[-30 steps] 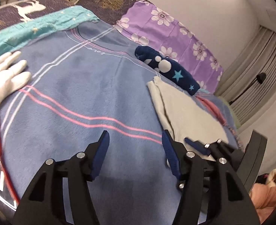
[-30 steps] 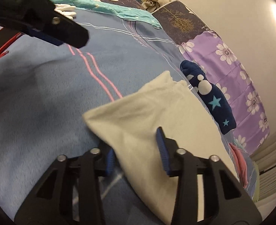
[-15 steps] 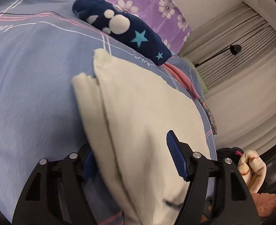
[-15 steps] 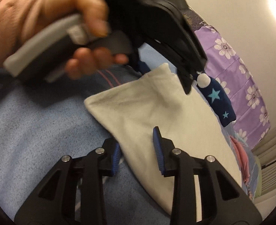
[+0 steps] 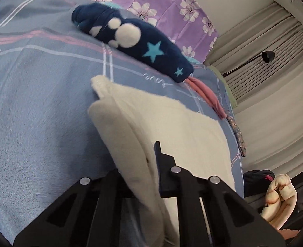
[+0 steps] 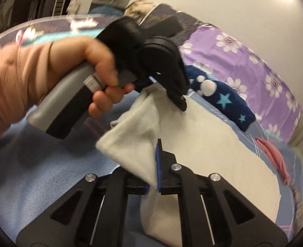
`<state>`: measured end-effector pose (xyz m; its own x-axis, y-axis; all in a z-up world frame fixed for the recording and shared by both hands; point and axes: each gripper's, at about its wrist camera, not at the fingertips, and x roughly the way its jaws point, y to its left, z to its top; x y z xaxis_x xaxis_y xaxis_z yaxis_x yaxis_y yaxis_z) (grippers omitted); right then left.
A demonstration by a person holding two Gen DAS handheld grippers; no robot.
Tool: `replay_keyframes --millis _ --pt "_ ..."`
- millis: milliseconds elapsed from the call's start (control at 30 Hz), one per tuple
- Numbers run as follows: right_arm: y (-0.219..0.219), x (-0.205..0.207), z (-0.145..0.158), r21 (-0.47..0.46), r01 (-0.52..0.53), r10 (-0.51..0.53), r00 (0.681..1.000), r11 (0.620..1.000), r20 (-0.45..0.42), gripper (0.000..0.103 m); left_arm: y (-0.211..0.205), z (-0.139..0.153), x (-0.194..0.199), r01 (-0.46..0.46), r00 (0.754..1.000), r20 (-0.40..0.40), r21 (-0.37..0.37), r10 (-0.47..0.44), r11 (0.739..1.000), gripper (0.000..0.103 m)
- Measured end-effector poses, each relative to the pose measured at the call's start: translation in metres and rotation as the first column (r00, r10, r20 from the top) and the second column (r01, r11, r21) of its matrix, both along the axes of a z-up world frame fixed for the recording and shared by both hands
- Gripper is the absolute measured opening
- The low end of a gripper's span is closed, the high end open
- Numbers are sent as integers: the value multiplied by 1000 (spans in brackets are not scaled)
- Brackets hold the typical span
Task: Fold small clothes
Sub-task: 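Lift the shirt corner with the right gripper and fold it over the bundle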
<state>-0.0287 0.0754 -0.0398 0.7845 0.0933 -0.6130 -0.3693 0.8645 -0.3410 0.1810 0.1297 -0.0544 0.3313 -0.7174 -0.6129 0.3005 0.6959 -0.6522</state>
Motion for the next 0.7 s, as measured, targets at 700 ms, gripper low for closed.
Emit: replay_keyframes --millis 700 --pt "-186 -51 38 358 220 -226 974 907 -26 5 -195 83 -33 123 976 149 227 -159 966 9"
